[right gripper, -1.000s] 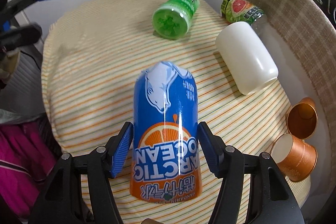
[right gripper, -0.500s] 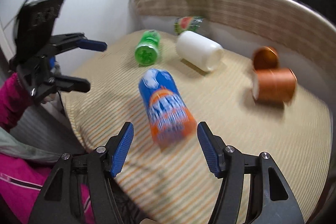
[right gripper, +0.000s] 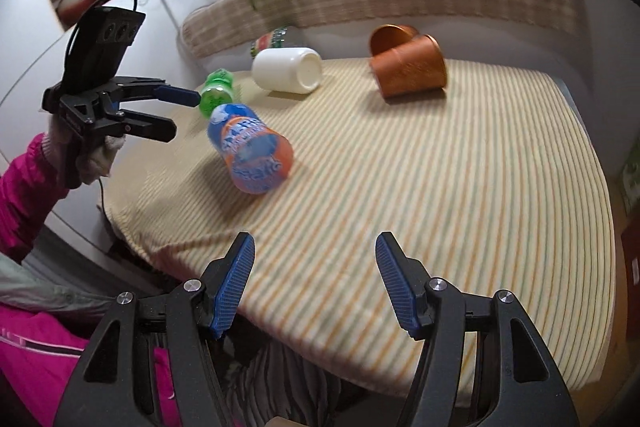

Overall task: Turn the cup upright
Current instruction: 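Grasp the can with the left gripper while the right gripper releases it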

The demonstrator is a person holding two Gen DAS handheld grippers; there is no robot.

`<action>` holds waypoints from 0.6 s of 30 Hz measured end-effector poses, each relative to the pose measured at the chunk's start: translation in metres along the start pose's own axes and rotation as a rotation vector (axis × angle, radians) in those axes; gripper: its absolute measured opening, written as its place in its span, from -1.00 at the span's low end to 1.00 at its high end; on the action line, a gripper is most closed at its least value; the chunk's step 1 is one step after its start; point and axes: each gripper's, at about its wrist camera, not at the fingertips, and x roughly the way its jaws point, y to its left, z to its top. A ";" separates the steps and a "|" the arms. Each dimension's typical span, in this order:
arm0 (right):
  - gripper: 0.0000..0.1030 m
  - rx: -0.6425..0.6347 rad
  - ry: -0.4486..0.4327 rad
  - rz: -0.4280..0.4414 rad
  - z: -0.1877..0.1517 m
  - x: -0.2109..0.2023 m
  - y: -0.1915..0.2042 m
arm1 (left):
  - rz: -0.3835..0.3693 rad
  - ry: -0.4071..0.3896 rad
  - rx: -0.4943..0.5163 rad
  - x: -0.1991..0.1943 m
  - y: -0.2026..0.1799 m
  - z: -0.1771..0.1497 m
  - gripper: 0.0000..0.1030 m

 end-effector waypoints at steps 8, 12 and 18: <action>0.21 0.071 -0.002 -0.006 -0.016 -0.001 -0.014 | 0.130 0.106 0.243 0.018 -0.029 0.004 0.99; 0.21 0.109 -0.001 -0.004 -0.021 0.001 -0.021 | 0.202 0.183 0.369 0.027 -0.036 0.000 0.99; 0.21 0.122 -0.009 -0.004 -0.023 0.000 -0.023 | 0.312 0.276 0.535 0.047 -0.043 -0.004 0.99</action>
